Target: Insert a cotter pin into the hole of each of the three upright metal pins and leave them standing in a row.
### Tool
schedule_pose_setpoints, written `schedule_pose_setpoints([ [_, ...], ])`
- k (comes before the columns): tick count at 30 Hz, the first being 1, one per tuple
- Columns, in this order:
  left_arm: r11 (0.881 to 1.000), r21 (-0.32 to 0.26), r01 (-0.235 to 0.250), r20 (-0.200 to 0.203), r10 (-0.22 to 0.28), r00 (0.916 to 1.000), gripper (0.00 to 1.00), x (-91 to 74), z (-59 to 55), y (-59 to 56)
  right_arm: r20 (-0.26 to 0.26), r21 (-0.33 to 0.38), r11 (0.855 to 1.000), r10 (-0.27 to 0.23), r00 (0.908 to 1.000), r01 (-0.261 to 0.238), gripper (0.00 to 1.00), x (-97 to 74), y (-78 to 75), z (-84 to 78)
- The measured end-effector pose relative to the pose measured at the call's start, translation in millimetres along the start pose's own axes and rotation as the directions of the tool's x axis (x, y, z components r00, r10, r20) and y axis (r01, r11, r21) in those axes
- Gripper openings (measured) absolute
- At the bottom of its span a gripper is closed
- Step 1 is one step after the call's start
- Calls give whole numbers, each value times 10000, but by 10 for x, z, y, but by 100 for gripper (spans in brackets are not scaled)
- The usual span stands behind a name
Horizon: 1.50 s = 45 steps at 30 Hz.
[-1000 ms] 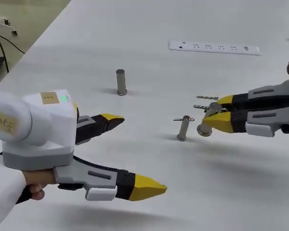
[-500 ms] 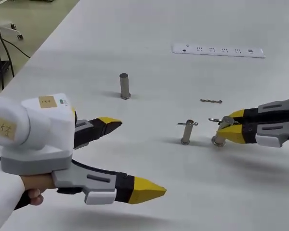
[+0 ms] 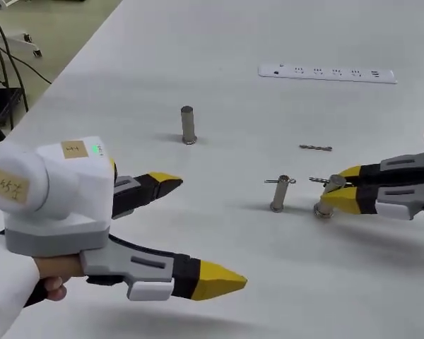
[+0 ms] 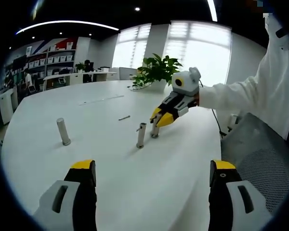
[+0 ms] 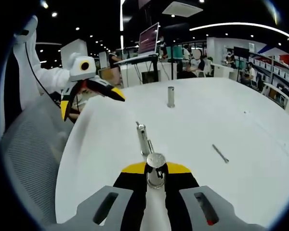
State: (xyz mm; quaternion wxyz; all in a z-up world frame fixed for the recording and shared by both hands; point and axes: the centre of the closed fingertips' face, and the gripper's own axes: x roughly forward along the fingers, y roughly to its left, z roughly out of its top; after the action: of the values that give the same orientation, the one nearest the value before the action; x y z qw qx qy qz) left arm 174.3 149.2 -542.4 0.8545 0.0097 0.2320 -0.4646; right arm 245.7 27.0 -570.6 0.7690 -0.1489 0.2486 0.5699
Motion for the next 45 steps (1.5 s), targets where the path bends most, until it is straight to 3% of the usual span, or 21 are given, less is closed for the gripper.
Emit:
schedule_pose_setpoints([
  [20,9998,-208,80,96,-78,9999,97,-4,13,-46,250,72,9986,-533,9983,531,11,2,33,3],
  [29,9999,-157,-17,282,21,9996,97,-3,82,-16,615,452,9950,-913,9939,887,44,-135,94,86],
  [32,9999,-145,-13,302,17,9995,95,-2,91,-10,1086,1260,9875,-1083,9882,943,60,-167,111,132],
  [34,9998,-194,-38,263,43,9996,95,-2,85,2,1273,1195,9875,-1181,9848,1030,71,-202,117,146],
  [38,9998,-190,-92,279,97,9996,95,-17,102,25,1206,1278,9852,-1298,9842,1142,79,-219,134,123],
  [40,9997,-197,-134,297,140,9995,95,-24,109,42,932,1263,9838,-1394,9858,1272,83,-220,121,70],
  [45,9998,-157,-153,279,158,9995,96,-30,125,69,905,1519,9763,-1687,9815,1539,94,-216,82,16],
])
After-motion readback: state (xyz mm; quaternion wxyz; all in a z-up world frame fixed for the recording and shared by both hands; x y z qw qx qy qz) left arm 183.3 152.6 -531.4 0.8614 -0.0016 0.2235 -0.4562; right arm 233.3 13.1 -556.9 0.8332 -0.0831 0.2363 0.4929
